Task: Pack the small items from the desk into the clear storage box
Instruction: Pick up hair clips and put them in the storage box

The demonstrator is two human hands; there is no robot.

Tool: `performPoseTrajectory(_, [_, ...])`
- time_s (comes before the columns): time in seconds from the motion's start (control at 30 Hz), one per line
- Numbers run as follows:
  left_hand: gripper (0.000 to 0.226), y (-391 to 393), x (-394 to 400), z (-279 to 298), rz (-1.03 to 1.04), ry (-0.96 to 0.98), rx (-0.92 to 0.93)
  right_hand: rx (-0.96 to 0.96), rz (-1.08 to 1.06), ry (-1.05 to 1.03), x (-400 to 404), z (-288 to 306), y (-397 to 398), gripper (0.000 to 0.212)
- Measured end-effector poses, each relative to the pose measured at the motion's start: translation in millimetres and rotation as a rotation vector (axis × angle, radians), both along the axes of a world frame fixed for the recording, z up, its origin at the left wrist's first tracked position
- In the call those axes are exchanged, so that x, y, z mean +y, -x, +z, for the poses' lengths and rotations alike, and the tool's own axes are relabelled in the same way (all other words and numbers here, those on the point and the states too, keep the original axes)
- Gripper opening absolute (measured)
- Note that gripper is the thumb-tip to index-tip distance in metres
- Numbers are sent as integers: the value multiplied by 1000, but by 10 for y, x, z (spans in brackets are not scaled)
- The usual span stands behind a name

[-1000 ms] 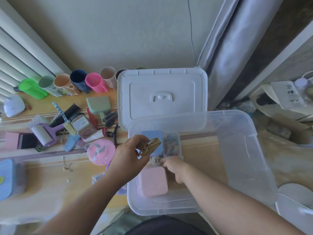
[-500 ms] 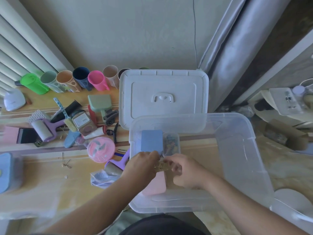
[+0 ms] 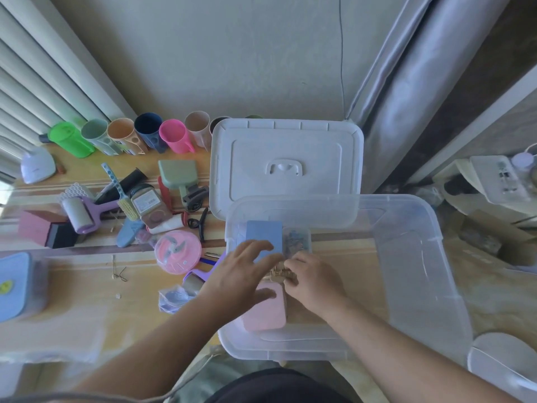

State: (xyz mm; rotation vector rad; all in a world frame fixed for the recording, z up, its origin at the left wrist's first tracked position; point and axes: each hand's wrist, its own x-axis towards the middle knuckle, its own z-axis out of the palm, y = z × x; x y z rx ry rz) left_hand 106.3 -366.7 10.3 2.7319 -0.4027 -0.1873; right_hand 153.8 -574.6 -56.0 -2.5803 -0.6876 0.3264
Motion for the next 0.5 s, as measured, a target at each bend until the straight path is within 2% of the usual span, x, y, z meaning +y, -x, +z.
performPoseTrajectory(0.1, [44, -13, 94, 30, 100, -58, -154, 87, 1, 74, 116, -114, -56, 15])
performPoseTrajectory(0.2, [45, 28, 119, -67, 127, -120, -205, 167, 3, 109, 259, -176, -114, 20])
performPoseTrajectory(0.4, [45, 125, 62, -116, 163, -135, -165, 328, 69, 155, 318, -201, -176, 17])
performPoseTrajectory(0.5, [43, 125, 77, -119, 169, -138, -147, 378, 91, 170, 288, -167, -119, 46])
